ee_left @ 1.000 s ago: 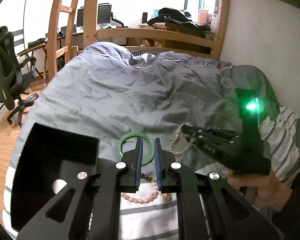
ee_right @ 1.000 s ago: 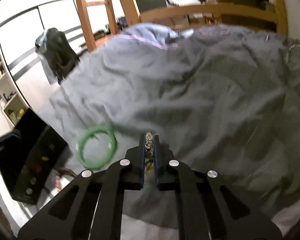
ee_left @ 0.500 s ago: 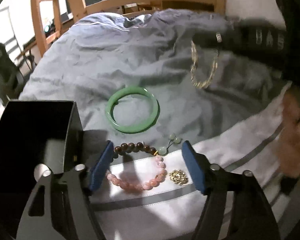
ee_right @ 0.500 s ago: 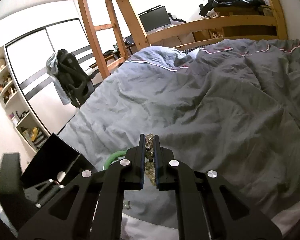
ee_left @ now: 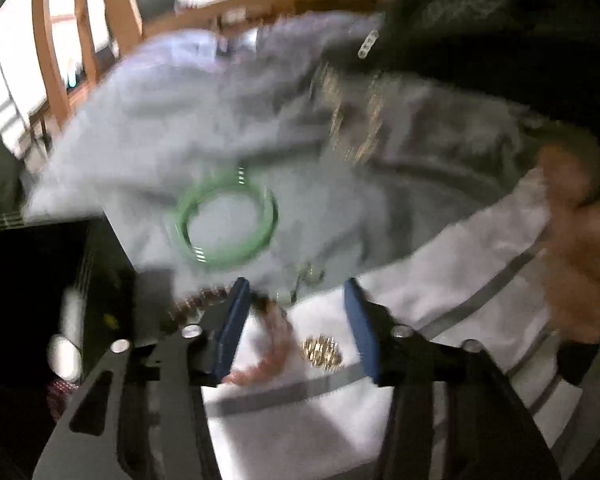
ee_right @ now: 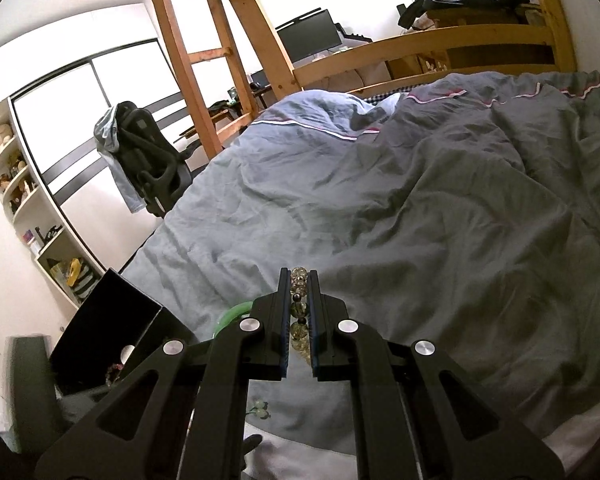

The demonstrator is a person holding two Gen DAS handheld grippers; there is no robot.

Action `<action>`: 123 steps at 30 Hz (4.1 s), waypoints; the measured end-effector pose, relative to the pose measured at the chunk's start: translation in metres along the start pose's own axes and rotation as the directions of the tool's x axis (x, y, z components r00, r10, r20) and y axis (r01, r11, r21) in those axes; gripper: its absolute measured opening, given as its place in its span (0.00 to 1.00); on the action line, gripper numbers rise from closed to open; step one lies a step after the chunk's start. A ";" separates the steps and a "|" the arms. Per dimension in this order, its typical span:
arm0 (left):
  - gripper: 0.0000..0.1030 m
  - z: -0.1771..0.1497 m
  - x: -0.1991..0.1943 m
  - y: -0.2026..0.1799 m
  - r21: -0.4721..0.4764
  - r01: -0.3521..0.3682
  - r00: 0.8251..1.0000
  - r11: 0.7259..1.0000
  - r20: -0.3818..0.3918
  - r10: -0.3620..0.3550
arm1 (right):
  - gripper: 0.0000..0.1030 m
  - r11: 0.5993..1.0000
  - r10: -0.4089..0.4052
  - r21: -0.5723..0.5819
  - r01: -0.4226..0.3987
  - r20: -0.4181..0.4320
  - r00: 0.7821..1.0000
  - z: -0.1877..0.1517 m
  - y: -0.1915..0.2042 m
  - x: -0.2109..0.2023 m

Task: Organize jewelry

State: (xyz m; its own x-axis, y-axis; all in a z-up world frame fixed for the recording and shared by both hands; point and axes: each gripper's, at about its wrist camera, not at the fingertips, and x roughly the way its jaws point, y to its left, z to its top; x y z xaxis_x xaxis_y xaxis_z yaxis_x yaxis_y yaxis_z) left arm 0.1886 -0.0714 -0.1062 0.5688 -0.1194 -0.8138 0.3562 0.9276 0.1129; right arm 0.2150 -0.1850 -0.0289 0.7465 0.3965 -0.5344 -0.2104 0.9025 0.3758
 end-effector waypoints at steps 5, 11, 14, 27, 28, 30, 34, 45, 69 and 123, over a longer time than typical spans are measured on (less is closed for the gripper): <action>0.20 0.001 0.005 0.021 -0.142 0.105 0.994 0.984 -0.025 -0.109 | 0.08 1.000 0.005 -0.004 -0.005 -0.005 1.000 -0.001 0.000 0.001; 0.07 0.005 -0.007 0.027 -0.194 0.179 0.984 0.965 0.013 -0.180 | 0.08 1.000 0.009 0.004 -0.009 0.002 1.000 -0.001 -0.001 0.001; 0.07 0.008 -0.021 0.028 -0.194 0.182 0.983 0.964 0.055 -0.175 | 0.08 1.000 0.017 0.012 -0.017 0.012 1.000 0.000 -0.003 -0.001; 0.07 0.016 -0.082 0.052 -0.218 0.147 0.976 0.965 0.193 -0.105 | 0.08 0.987 0.161 -0.027 -0.161 0.026 0.987 0.005 0.021 -0.015; 0.07 0.015 -0.088 0.054 -0.216 0.137 0.975 0.967 0.200 -0.093 | 0.08 0.984 0.174 -0.037 -0.173 0.026 0.984 0.005 0.025 -0.016; 0.08 0.014 -0.099 0.058 -0.208 0.104 0.976 0.973 0.210 -0.060 | 0.08 0.977 0.207 -0.068 -0.204 0.025 0.978 0.005 0.036 -0.019; 0.08 0.012 -0.118 0.073 -0.222 0.057 0.974 0.973 0.225 -0.006 | 0.08 0.961 0.255 -0.112 -0.252 0.015 0.967 0.003 0.053 -0.022; 0.08 0.005 -0.151 0.112 -0.282 -0.047 0.962 0.958 0.245 0.120 | 0.08 0.891 0.383 -0.241 -0.384 -0.054 0.922 -0.020 0.115 -0.026; 0.32 -0.014 -0.154 0.156 -0.446 -0.117 0.963 0.888 0.167 0.211 | 0.93 0.842 0.395 -0.270 -0.468 -0.285 0.874 -0.079 0.172 0.009; 0.08 -0.021 -0.028 0.013 -0.178 0.111 0.994 0.978 0.028 -0.108 | 0.10 0.998 0.007 -0.053 -0.024 -0.309 0.951 -0.021 0.007 0.100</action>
State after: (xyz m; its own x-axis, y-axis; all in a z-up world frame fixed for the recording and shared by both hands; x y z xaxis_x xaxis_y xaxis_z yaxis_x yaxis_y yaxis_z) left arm 0.1619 -0.0489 -0.0936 0.5477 -0.2288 -0.8048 0.2792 0.9567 -0.0820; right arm 0.2744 -0.1356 -0.0959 0.5133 0.4353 -0.7396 -0.2617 0.9002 0.3482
